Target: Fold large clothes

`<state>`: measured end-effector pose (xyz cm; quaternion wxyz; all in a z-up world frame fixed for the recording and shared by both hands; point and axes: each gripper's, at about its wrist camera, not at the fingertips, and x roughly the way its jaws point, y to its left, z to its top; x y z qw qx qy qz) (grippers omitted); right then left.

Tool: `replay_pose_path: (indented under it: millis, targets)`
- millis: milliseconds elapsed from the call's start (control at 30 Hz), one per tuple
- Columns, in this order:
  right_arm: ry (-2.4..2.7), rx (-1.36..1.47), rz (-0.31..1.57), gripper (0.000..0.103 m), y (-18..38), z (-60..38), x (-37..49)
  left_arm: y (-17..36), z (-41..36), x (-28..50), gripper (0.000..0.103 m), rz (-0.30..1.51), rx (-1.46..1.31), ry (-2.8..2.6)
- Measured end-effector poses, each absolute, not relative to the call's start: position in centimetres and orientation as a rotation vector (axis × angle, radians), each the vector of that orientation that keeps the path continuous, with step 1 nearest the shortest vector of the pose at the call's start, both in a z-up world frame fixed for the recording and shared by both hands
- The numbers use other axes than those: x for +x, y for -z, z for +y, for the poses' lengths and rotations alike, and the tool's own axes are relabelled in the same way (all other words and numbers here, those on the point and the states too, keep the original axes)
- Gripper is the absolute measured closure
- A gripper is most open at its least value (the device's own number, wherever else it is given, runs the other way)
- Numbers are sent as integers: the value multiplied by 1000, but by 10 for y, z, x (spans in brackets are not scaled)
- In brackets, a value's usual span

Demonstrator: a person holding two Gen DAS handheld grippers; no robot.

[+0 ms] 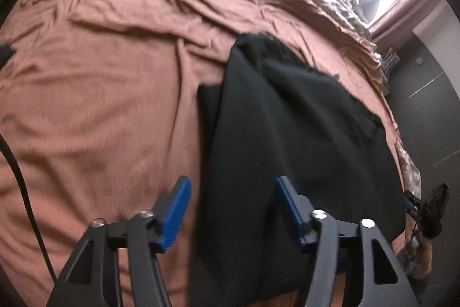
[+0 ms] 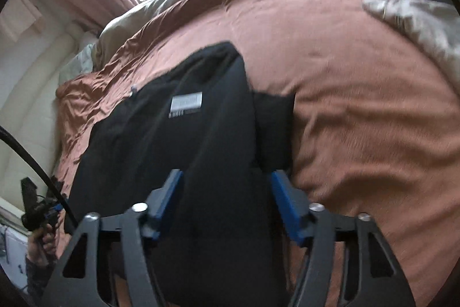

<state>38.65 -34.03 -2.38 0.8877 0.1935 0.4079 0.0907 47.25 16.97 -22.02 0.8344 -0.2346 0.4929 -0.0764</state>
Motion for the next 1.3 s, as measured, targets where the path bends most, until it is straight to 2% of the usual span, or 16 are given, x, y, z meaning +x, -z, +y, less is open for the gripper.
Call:
replay_pose_path:
  millis: [33, 67, 133, 333, 567, 767, 800, 867, 900, 933, 967, 1300]
  targets:
    - [-187, 398, 849, 78, 23, -342, 388, 223, 168, 470, 47, 1052, -498, 165]
    - [-176, 398, 836, 89, 22, -346, 388, 225, 167, 466, 49, 1058, -499, 171]
    - [-170, 427, 799, 103, 20, -356, 385, 229, 164, 460, 62, 1067, -503, 176]
    - [-170, 465, 771, 103, 19, -369, 363, 223, 157, 453, 78, 1056, -490, 180]
    - [-157, 557, 791, 103, 39, -380, 341, 227, 153, 446, 81, 1084, -492, 177]
    - [-135, 581, 796, 102, 29, -384, 326, 224, 164, 433, 81, 1082, -531, 157]
    - [-133, 576, 800, 100, 26, -384, 323, 222, 166, 431, 79, 1079, -541, 156]
    - [-122, 541, 792, 90, 15, -381, 317, 219, 171, 426, 60, 1077, -568, 156]
    - [-122, 524, 776, 67, 7, -379, 312, 218, 173, 423, 41, 1070, -585, 163]
    - [-130, 516, 756, 33, -1, -378, 308, 217, 176, 419, 31, 1054, -607, 174]
    - [-141, 513, 731, 22, -10, -377, 303, 217, 176, 415, 29, 1045, -617, 176]
    - [-196, 361, 717, 20, -57, -317, 276, 232, 192, 391, 29, 1016, -745, 165]
